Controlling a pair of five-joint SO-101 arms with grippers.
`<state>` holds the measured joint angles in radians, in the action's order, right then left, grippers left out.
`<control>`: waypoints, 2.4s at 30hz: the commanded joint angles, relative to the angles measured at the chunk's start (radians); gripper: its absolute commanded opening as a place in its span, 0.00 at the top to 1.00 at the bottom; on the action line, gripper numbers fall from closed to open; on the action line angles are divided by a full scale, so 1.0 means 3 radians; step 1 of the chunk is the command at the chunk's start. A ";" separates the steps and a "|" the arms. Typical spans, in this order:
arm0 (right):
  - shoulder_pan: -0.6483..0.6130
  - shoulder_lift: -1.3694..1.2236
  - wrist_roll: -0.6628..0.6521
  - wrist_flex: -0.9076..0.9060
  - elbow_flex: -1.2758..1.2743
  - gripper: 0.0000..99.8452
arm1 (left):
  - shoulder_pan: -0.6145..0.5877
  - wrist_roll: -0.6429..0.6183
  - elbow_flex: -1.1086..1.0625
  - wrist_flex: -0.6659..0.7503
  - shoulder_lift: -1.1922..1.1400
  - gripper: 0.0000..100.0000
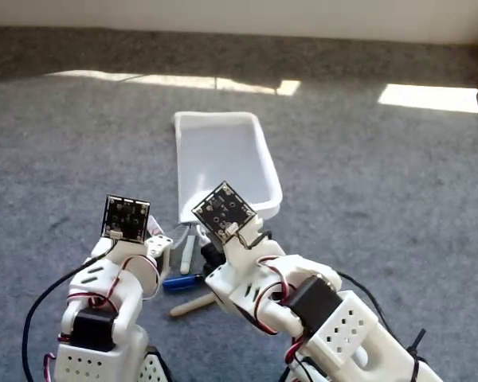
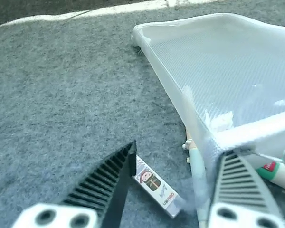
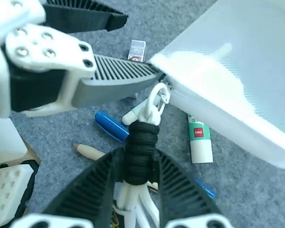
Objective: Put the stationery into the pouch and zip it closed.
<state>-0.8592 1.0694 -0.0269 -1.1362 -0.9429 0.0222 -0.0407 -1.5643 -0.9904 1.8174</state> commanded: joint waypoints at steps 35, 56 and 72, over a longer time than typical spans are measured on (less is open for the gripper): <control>0.1578 0.0120 -0.0010 -0.0478 0.0760 0.99 | -0.0422 0.0010 0.0299 0.0066 0.0023 0.99; 0.0821 0.0749 -0.0036 -0.0882 0.0862 0.99 | -0.0422 -0.0148 0.0125 0.0092 0.0023 0.76; 0.0836 0.0749 -0.0005 -0.0898 0.0862 0.92 | -0.0355 -0.0010 0.0228 0.0261 0.0023 0.99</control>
<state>-0.6076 1.2797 -0.0299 -1.4078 -0.7480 -0.0882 -0.0514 -1.5735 -0.9352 1.8174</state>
